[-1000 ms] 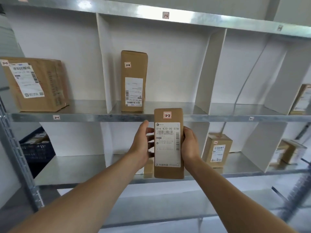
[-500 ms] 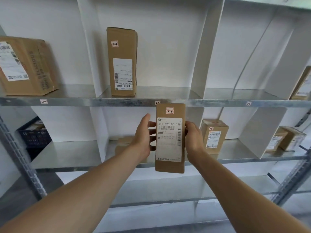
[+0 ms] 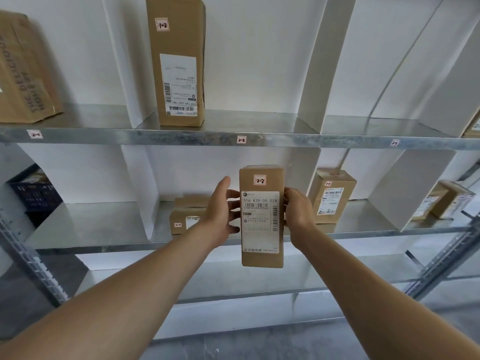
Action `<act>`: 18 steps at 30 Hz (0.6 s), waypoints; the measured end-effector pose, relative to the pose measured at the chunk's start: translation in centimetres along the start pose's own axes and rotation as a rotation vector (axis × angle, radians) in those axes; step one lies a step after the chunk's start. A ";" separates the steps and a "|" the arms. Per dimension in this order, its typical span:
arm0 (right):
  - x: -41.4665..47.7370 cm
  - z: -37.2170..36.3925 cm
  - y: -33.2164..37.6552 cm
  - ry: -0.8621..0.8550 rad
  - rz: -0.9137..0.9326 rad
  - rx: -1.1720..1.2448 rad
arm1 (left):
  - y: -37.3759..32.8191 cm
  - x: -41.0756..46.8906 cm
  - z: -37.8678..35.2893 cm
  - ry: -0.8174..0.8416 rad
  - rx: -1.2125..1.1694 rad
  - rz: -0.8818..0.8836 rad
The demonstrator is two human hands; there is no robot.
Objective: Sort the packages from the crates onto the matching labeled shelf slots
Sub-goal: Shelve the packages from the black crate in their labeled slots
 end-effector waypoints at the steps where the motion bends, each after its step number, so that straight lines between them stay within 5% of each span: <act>1: 0.4 -0.1 -0.1 -0.001 -0.015 -0.017 | 0.1 0.6 0.1 0.002 0.003 0.003; 18: 9.8 -3.0 -2.4 0.007 -0.207 -0.156 | -0.2 11.0 1.4 0.021 0.005 0.137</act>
Point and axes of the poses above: each hand's wrist, its own x-axis towards the middle knuckle, its own z-axis out of the back of the hand, y = z × x, the point moved 2 cm from there along x, towards the middle knuckle, and after that the axes turned 2 degrees about z, right-handed, at the moved point
